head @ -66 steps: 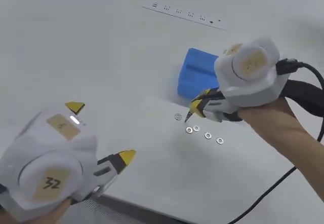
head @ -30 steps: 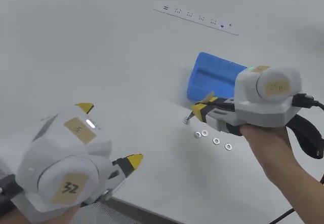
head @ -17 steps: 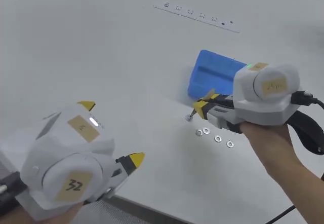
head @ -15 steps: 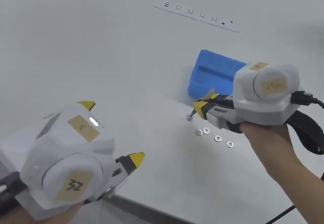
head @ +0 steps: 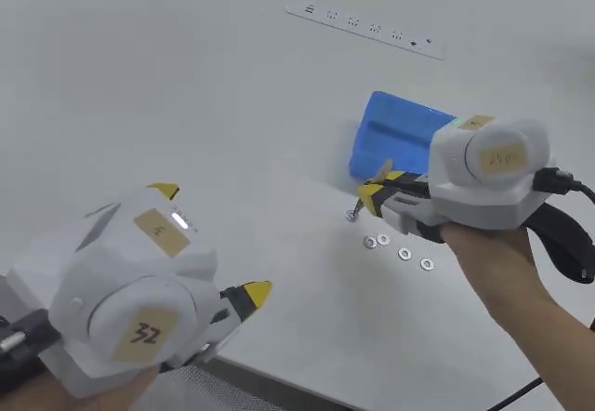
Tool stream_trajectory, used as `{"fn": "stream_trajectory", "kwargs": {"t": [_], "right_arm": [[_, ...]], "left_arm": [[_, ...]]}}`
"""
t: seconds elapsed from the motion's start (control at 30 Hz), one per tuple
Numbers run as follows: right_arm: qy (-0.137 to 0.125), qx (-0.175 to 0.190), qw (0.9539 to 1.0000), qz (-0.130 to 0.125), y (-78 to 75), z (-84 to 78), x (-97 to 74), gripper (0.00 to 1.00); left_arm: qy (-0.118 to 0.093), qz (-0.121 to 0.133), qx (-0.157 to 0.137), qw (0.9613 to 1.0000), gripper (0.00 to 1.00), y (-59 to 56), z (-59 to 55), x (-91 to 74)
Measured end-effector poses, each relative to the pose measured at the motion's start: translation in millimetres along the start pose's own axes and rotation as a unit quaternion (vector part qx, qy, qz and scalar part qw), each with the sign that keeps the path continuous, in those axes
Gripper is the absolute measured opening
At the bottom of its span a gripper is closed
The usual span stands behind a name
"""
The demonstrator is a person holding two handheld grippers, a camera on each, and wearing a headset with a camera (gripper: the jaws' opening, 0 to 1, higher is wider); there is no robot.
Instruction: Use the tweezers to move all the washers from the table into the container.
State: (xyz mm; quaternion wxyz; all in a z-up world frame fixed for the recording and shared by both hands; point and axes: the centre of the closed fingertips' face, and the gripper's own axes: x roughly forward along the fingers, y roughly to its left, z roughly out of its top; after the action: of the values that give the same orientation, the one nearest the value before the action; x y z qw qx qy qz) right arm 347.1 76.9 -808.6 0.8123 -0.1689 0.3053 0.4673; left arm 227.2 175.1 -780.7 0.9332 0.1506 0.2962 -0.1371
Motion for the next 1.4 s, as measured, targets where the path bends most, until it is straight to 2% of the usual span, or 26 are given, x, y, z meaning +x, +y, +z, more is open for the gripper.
{"fn": "stream_trajectory", "kwargs": {"t": [0.2, 0.4, 0.5, 0.57, 0.63, 0.67, 0.77, 0.9, 0.97, 1.1, 1.4], "right_arm": [[-0.005, 0.051, 0.9987, 0.000, -6.8, -1.4, -4.0, 0.02], [-0.041, 0.051, 0.9979, -0.004, -10.9, 19.3, -22.5, 0.02], [-0.067, 0.054, 0.9962, -0.013, -22.0, 34.3, -30.8, 0.02], [-0.078, 0.058, 0.9951, -0.017, -25.7, 41.9, -35.1, 0.02], [-0.099, 0.064, 0.9927, -0.026, -33.6, 52.6, -38.8, 0.02], [-0.112, 0.070, 0.9907, -0.031, -40.4, 58.1, -39.2, 0.02], [-0.126, 0.087, 0.9866, -0.056, -60.8, 62.5, -33.4, 0.02], [-0.128, 0.100, 0.9847, -0.063, -72.6, 61.3, -20.5, 0.02], [-0.120, 0.103, 0.9855, -0.062, -79.0, 57.3, -7.5, 0.02], [-0.103, 0.092, 0.9882, -0.065, -79.8, 49.7, 8.5, 0.02], [-0.078, 0.080, 0.9921, -0.057, -77.3, 36.8, 28.3, 0.03]], "left_arm": [[-0.008, -0.016, -0.018, 0.9997, 0.83, -5.1, 2.9, 0.5], [-0.027, -0.027, -0.043, 0.9983, 0.95, -9.3, 9.1, 2.3], [-0.034, -0.029, -0.058, 0.9973, 0.99, -10.1, 11.4, 3.6], [-0.030, -0.028, -0.063, 0.9971, 0.99, -8.9, 10.5, 3.9], [-0.041, -0.030, -0.071, 0.9961, 0.99, -8.4, 13.7, 3.4], [-0.049, -0.031, -0.073, 0.9956, 0.99, -8.9, 16.1, 2.8], [-0.057, -0.034, -0.078, 0.9948, 0.99, -9.8, 18.5, 3.0], [-0.066, -0.037, -0.091, 0.9930, 0.99, -9.8, 21.2, 3.1], [-0.069, -0.037, -0.092, 0.9926, 0.99, -9.9, 22.2, 3.4], [-0.057, -0.034, -0.091, 0.9937, 0.99, -10.1, 18.3, 5.8], [-0.056, -0.029, -0.086, 0.9943, 0.99, -9.7, 18.1, 6.1]]}}
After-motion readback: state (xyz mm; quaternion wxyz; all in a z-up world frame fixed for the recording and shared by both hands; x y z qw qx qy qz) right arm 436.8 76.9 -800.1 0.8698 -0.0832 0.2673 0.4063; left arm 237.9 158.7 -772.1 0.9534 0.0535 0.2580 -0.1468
